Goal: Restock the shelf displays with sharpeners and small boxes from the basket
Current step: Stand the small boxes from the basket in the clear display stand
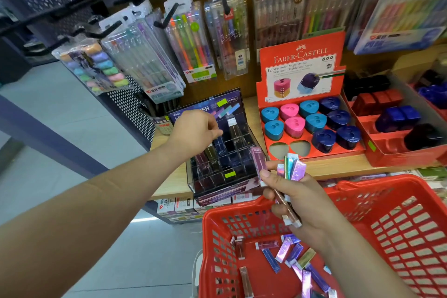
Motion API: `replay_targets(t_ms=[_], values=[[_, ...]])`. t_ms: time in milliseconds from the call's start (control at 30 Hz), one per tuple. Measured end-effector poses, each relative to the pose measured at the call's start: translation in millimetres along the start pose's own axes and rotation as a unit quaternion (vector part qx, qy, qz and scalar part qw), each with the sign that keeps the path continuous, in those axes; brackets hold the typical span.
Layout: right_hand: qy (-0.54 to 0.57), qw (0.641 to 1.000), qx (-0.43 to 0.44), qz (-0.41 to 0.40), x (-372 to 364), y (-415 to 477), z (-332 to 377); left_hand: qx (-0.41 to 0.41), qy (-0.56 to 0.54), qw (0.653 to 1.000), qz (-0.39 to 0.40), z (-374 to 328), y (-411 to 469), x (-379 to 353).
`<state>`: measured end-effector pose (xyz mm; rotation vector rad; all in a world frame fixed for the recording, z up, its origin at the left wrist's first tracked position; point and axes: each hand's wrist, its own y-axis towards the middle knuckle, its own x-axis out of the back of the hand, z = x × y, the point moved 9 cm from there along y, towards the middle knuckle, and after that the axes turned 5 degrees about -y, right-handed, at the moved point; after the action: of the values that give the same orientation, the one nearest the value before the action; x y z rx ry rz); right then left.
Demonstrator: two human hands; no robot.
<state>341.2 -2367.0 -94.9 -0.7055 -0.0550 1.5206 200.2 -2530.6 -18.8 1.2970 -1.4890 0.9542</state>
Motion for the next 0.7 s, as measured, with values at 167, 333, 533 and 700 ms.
replay_targets(t_ms=[167, 333, 533, 700], values=[[0.022, 0.999, 0.021, -0.045, 8.0, 2.5, 4.1, 0.033, -0.206, 0.975, 0.080, -30.8, -19.9, 5.4], [-0.005, 0.996, 0.062, -0.068, 7.9, 2.3, 9.0, 0.040, -0.369, 0.893, 0.255, -71.4, -71.7, -34.3], [0.178, 0.984, -0.027, 0.006, -7.6, -0.6, -6.0, 0.103, -0.561, 0.803, 0.170, -41.2, -62.7, -1.8], [0.303, 0.950, -0.063, 0.048, -8.9, -4.5, -10.4, 0.044, -0.424, 0.899, 0.098, 5.1, -42.4, 54.4]])
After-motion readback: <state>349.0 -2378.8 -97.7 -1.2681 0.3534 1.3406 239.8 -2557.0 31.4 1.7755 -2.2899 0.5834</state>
